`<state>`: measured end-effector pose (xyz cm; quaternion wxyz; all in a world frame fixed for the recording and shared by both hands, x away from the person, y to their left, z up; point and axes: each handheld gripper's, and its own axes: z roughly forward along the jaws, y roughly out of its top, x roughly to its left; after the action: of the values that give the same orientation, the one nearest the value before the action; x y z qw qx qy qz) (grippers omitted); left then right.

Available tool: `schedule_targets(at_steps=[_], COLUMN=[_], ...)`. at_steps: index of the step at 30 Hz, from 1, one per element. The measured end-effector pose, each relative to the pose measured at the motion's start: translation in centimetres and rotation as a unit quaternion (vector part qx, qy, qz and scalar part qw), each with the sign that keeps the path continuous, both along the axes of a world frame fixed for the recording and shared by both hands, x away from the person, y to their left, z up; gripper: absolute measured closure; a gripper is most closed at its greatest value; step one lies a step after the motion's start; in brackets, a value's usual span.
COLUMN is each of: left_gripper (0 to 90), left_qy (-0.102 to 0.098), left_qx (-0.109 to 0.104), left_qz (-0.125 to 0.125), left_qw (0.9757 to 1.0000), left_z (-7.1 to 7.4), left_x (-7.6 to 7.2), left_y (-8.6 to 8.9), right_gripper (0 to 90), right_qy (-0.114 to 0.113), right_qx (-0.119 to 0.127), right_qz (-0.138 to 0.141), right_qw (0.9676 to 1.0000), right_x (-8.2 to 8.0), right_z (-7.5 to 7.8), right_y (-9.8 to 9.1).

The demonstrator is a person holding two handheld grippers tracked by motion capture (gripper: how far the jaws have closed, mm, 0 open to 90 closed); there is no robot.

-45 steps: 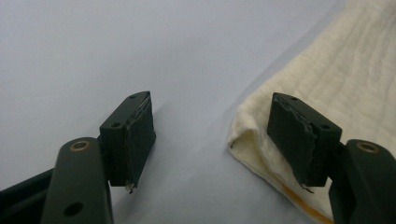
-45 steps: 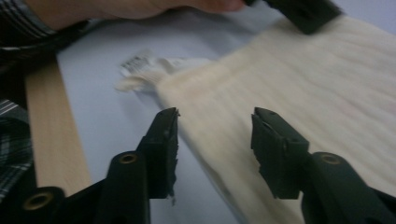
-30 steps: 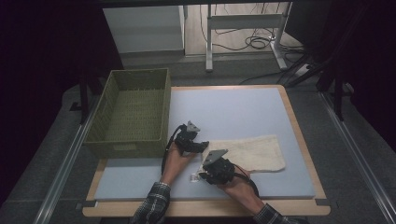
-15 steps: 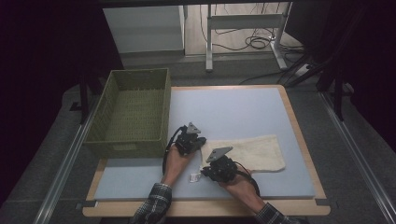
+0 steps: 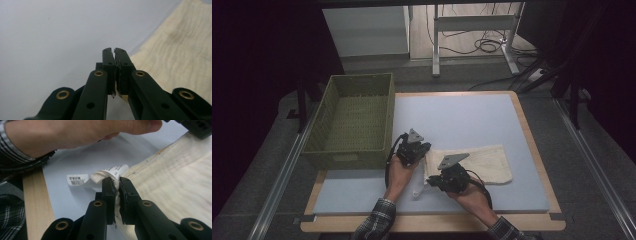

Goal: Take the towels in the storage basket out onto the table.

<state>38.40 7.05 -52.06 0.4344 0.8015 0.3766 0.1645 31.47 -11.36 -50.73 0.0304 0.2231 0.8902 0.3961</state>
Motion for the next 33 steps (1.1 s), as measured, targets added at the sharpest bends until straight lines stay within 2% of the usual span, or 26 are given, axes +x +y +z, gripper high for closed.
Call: schedule_targets(at_steps=[8, 17, 23, 33], left_gripper=[87.4, 87.3, 87.3, 87.3], left_qy=[-0.011, -0.020, -0.025, -0.031], left_qx=[-0.003, 0.003, 0.019, 0.024], left_qz=[-0.027, -0.059, -0.085, -0.121], left_qw=[0.9996, 0.9981, 0.9959, 0.9919], left_z=[0.5, 1.0, 1.2, 1.9], left_x=[0.9, 1.8, 2.3, 3.3], left_y=[-2.2, -5.7, -8.4, -12.1], right_gripper=[83.0, 82.9, 82.9, 82.9], right_qy=[-0.010, -0.012, -0.017, -0.020], right_qx=[0.011, 0.016, 0.015, 0.017], right_qz=[-0.029, -0.064, -0.087, -0.129], right_qw=[0.9995, 0.9977, 0.9960, 0.9914], right_x=[0.0, 0.0, -0.4, -0.6], right_z=[0.9, 1.0, 1.1, 1.0], right_y=[-3.3, -7.1, -9.6, -13.6])
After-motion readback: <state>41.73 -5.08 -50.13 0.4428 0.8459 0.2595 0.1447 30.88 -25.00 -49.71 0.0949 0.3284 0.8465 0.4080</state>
